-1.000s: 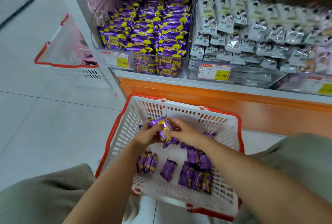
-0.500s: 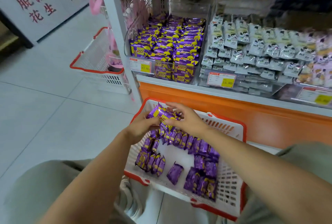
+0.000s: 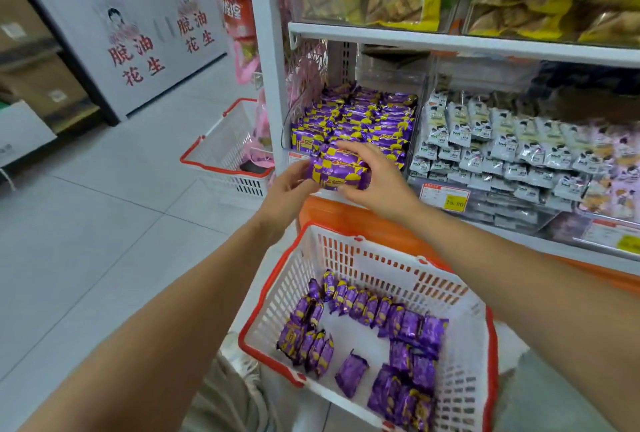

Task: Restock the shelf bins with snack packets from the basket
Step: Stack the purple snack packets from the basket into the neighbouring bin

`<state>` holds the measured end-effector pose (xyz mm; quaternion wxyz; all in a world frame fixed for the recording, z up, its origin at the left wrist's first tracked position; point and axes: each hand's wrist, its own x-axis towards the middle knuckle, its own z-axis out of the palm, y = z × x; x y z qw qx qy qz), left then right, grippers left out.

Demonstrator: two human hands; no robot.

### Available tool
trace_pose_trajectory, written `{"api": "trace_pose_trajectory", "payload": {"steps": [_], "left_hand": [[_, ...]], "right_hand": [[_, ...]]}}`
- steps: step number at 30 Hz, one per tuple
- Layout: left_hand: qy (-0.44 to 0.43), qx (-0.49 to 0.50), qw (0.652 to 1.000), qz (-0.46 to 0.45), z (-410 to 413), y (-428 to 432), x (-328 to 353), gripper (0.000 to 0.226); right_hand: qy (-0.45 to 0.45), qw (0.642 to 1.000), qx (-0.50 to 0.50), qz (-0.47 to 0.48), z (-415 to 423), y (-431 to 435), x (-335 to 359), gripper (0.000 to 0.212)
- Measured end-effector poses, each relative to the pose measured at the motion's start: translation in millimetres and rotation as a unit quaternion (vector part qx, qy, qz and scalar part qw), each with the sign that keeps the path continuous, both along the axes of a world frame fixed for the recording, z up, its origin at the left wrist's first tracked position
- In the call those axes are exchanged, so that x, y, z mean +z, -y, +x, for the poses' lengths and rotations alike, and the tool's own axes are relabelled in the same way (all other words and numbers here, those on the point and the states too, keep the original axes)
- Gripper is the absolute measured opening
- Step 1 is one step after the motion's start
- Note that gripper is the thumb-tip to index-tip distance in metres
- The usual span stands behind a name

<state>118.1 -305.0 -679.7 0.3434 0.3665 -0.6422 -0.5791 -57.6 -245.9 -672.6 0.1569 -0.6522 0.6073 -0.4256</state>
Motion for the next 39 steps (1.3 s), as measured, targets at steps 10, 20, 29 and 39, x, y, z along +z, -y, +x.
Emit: {"api": "trace_pose_trajectory", "payload": {"steps": [10,20,29,39], "left_hand": [[0.328,0.094,0.902,-0.264,-2.1,63.9,1.7,0.077],[0.269,0.120,0.908,-0.297,-5.8,74.8,-20.6,0.080],[0.229,0.154,0.908,-0.317,-9.1,77.2,-10.8,0.063],[0.279,0.167,0.893,-0.312,-21.3,86.6,-1.2,0.049]], "right_hand": [[0.063,0.993,-0.093,-0.019,-4.3,91.7,49.3,0.065],[-0.088,0.992,-0.026,0.090,2.0,126.7,25.6,0.077],[-0.109,0.982,-0.025,0.155,4.6,134.6,33.2,0.085],[0.124,0.969,0.003,0.211,-18.6,122.7,32.3,0.059]]}}
